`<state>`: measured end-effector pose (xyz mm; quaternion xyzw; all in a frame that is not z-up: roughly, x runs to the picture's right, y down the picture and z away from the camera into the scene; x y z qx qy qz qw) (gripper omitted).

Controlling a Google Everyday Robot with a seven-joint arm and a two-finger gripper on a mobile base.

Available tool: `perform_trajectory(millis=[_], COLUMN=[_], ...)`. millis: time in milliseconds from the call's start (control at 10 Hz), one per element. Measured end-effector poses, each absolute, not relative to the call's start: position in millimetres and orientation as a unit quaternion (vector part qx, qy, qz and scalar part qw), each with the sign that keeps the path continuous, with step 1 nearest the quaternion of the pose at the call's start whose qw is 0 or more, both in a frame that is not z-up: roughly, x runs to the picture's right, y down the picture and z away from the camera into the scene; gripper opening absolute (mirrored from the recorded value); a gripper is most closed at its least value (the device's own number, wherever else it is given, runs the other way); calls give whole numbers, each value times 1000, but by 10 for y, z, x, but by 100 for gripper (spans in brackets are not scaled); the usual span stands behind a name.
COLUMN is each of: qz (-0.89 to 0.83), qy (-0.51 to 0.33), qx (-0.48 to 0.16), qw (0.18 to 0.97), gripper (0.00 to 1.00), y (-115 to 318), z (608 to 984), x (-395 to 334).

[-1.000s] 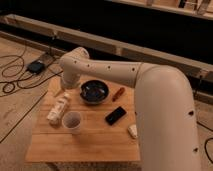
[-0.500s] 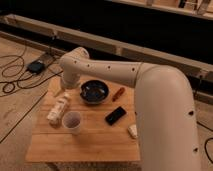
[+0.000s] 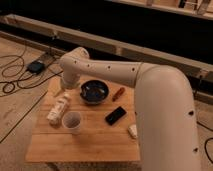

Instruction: Push the eraser across the table

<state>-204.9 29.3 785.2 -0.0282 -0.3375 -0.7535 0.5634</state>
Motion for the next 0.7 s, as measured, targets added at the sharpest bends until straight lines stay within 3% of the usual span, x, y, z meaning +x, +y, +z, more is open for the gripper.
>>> perform_trajectory(millis=[700], qz=[-752], qy=[-336], qx=[-32], qw=[566], gripper=[80], y=[283], z=[7864], x=[-1990])
